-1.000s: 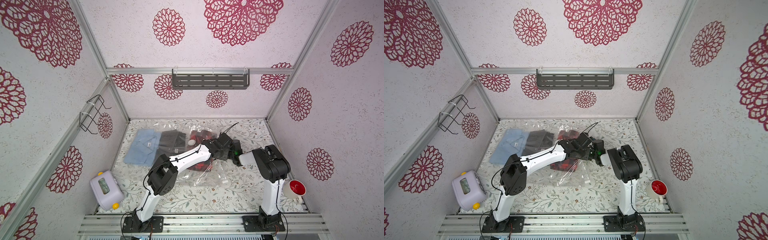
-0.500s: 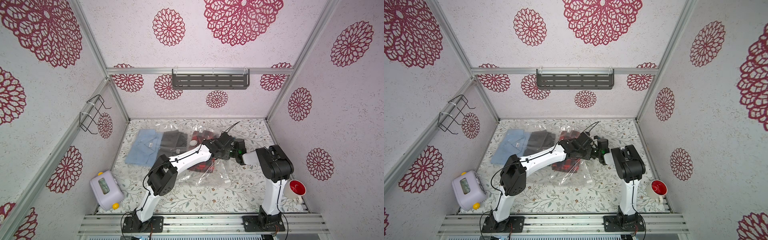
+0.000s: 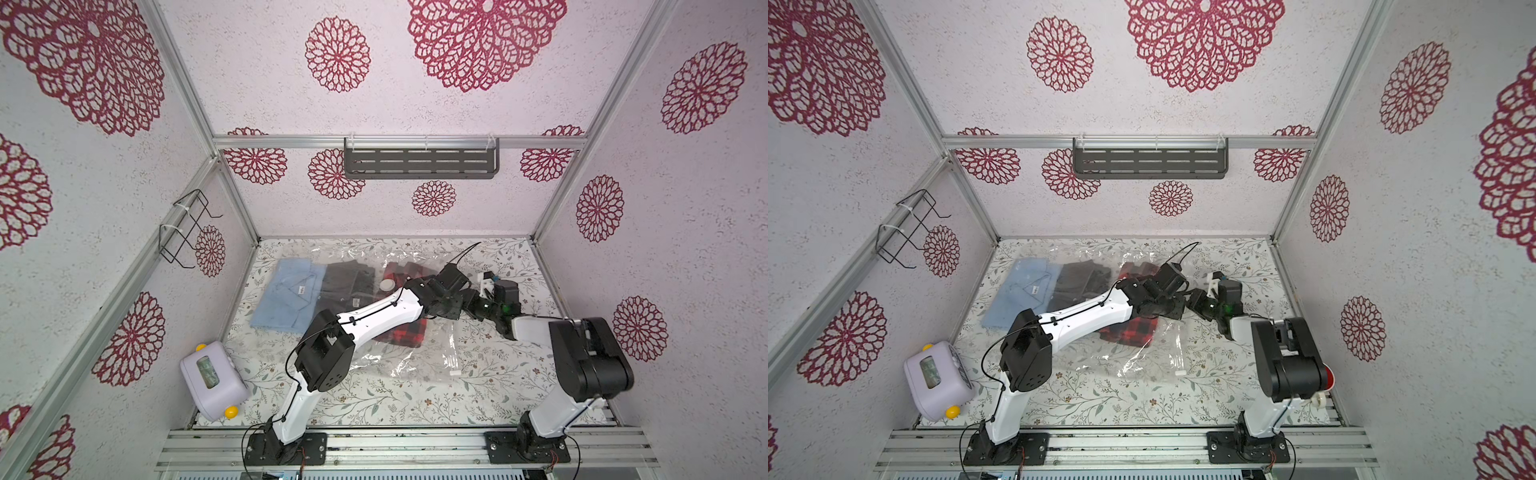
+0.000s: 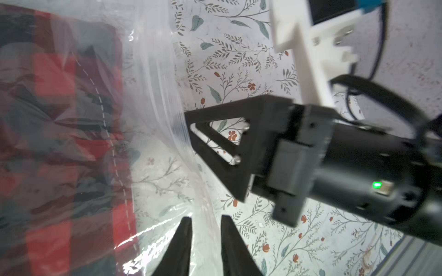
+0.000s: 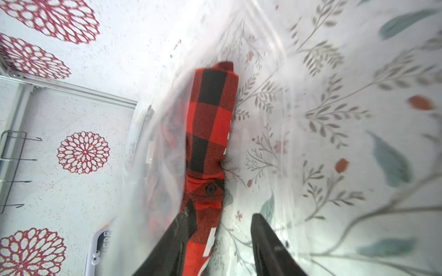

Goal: Place the folded shirt into the vacuum bag
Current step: Place the shirt in the vacuum bag, then adjust the vacuum bag at the center of the board.

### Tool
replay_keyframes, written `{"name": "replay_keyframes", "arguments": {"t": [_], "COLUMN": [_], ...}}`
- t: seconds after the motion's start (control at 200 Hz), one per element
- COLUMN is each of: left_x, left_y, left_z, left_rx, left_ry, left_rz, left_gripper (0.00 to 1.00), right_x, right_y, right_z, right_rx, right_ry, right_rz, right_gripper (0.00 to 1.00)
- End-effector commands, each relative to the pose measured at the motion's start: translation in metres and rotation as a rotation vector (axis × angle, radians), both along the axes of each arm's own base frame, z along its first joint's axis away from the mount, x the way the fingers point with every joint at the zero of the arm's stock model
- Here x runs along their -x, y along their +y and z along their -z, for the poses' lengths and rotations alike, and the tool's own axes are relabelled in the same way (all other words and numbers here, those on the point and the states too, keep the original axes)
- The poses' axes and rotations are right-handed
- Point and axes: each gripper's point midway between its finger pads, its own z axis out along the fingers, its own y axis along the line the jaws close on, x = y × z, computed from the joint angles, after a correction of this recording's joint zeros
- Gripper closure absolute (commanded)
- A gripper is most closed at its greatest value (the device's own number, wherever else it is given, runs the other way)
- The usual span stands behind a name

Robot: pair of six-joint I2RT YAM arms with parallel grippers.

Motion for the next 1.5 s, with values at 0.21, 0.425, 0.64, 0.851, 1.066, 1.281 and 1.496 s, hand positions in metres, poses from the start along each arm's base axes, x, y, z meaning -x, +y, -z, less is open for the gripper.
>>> {"name": "replay_keyframes", "arguments": {"t": [0.21,0.425,0.64,0.851,1.066,1.281,1.496], "left_x": [-0.019,-0.045,-0.058,-0.061,-0.054,-0.049,-0.051], "left_y": [0.032,0.116,0.173,0.185,0.195,0.202,0.213], "left_z": [-0.065,-0.056,-0.03,0.005,0.039,0.052,0.026], "left_rx": [0.081,0.031,0.013,-0.039,-0.111,-0.142,-0.153], "left_ry": [-0.072,-0.058,-0.006,0.068,0.121,0.137,0.068], "left_rz": [-0.03,-0.197,-0.311,-0.328,-0.343,-0.36,-0.378], "left_gripper": [0.52,0.39,0.2,0.12,0.11,0.11,0.11], "right_x": [0.036,0.045,0.049,0.018,0.014,0.02,0.022], "right_y": [-0.041,0.023,0.101,0.1,0.035,-0.004,0.018], "right_z": [-0.046,-0.099,-0.111,-0.048,0.04,0.045,-0.036], "right_rx": [0.104,0.039,-0.06,0.02,0.14,0.108,0.053], "right_ry": [-0.127,-0.255,-0.3,-0.141,0.058,0.074,-0.096], "right_rz": [0.066,-0.148,-0.385,-0.325,-0.135,-0.062,-0.115], "right_gripper": [0.45,0.44,0.42,0.41,0.41,0.42,0.42]}}
